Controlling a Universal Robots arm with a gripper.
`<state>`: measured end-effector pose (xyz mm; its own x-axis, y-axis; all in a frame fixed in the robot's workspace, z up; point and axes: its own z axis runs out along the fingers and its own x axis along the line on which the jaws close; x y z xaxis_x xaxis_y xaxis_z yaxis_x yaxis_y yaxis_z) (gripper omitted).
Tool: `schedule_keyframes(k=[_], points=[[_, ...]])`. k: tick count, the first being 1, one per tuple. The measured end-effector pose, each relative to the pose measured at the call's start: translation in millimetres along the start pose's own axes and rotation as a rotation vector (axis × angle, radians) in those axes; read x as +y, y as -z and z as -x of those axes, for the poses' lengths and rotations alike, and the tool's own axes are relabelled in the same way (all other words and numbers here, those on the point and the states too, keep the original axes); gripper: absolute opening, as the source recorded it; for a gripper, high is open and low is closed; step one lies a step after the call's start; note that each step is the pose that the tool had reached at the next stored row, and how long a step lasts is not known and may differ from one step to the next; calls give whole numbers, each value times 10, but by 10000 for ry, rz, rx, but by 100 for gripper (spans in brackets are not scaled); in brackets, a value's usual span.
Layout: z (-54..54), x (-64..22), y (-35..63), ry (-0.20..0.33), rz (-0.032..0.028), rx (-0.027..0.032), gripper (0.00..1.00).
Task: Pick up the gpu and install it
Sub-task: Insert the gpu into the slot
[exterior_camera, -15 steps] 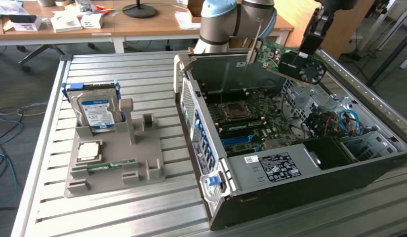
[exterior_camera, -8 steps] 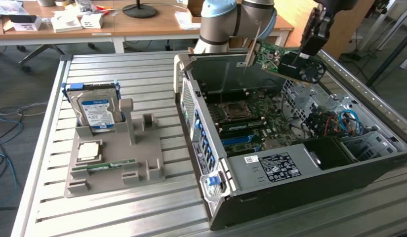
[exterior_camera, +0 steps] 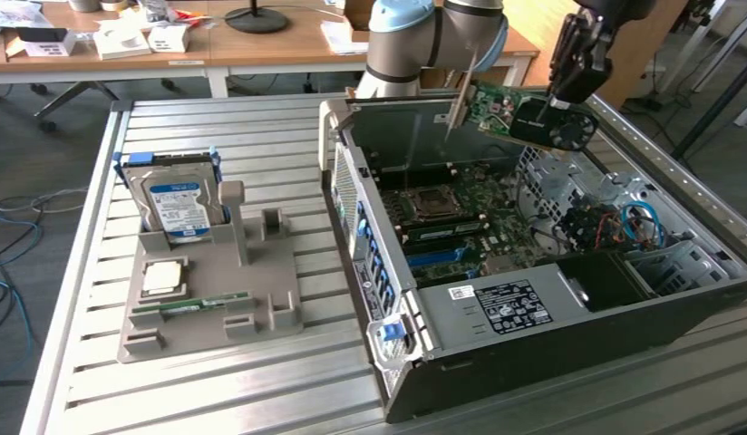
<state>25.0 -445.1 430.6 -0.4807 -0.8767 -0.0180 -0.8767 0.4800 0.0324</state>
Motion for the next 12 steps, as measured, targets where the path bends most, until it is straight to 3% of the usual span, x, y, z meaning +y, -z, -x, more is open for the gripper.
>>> schedule_keyframes(k=[12], points=[[0, 0, -16, 1896, 34, 62, 26]])
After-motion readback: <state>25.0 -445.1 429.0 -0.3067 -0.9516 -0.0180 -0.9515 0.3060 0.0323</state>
